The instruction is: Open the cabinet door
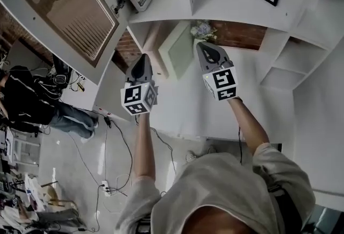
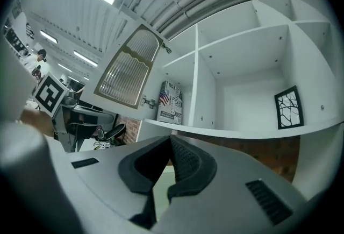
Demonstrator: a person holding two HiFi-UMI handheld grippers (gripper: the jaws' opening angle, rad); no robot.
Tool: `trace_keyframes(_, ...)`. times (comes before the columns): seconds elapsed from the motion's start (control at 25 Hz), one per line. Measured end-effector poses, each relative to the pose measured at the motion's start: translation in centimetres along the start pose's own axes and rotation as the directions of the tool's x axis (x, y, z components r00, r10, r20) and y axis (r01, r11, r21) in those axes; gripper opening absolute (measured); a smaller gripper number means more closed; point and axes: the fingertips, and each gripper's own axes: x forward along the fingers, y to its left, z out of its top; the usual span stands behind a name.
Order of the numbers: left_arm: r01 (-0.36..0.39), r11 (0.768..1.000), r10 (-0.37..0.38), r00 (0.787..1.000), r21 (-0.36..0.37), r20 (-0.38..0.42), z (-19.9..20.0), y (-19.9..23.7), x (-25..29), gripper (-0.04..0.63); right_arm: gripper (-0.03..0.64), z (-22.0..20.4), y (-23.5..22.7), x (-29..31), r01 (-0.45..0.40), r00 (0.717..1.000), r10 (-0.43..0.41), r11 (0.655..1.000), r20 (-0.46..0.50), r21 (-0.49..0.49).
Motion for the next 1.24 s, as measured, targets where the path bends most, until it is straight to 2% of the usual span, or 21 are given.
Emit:
trace_keyframes(0.4, 0.082, 0.996, -0.082, 0.997, -0.024, -0.008, -1.2, -3.1, 3.6, 0.026, 0.013, -2.1, -3.2, -1.6, 0.077, 0.996, -0.076, 0.997, -0.046, 0.012)
trace_keyframes(0.92, 0.085, 0.995, -0.085, 0.996, -0.047, -0.014, -1.8, -3.1, 4.1, 0.026, 0.013, -2.9, -3.3, -1.3, 0.082, 0.994, -0.081, 0.997, -0.069, 0.012)
trace_keyframes(1.24, 0.089, 0.995, -0.090, 0.996, -0.034, -0.020, -2.4, -3.3, 3.8, 0.026, 0.014, -3.5, -2.9, -1.3, 0.076, 0.995, -0.075, 0.997, -0.073, 0.016)
